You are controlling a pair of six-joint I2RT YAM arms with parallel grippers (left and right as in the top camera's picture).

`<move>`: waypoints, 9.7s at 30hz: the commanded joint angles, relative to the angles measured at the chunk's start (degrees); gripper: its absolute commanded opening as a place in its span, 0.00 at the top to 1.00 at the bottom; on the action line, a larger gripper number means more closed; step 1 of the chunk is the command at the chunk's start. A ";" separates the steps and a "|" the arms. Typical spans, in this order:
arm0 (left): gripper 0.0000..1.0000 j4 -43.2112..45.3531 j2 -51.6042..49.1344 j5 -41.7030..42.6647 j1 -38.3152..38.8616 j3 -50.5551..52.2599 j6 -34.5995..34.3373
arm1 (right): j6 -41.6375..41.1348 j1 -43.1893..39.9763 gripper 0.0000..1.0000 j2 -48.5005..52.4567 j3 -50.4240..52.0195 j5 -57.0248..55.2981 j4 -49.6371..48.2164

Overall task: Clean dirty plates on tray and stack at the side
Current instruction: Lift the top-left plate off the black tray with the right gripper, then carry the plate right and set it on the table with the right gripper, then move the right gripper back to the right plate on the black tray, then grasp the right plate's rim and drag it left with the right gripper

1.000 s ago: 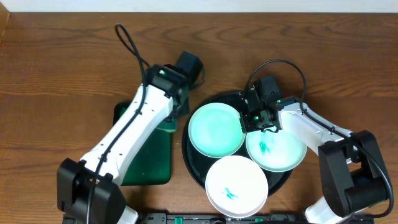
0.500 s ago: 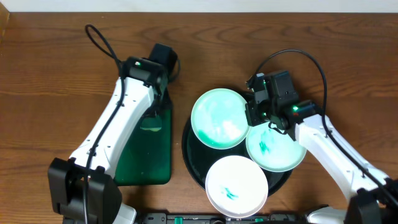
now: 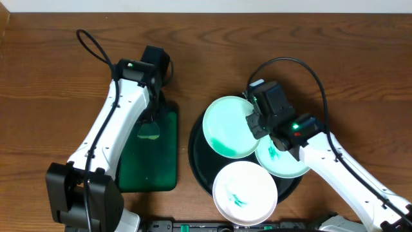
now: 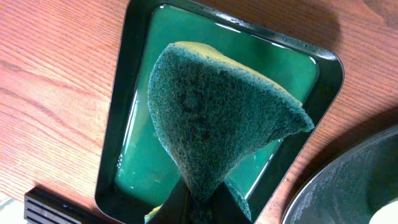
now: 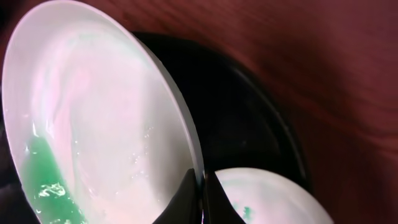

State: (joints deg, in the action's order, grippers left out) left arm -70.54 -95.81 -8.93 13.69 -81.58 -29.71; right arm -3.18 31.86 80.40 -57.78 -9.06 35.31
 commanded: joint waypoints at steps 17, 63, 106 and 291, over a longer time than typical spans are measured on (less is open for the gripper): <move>0.93 0.48 -0.11 0.00 -0.17 0.50 1.66 | 9.97 4.83 0.99 -1.22 -10.69 -24.20 8.70; 0.93 1.57 -0.11 -0.02 -0.20 0.52 2.73 | 20.83 32.00 0.99 -0.90 -10.69 -70.47 10.54; 0.93 0.57 -0.11 -0.02 -0.20 0.52 2.73 | -21.03 -0.92 0.99 -0.57 -10.69 -10.14 14.10; 0.93 7.48 -0.11 5.31 -0.17 0.52 4.66 | -27.23 -25.00 0.01 -1.01 8.72 13.35 13.64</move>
State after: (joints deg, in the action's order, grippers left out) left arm -63.05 -95.81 -3.33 13.69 -81.32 -25.45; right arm -28.01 6.83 79.81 -48.27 7.97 46.96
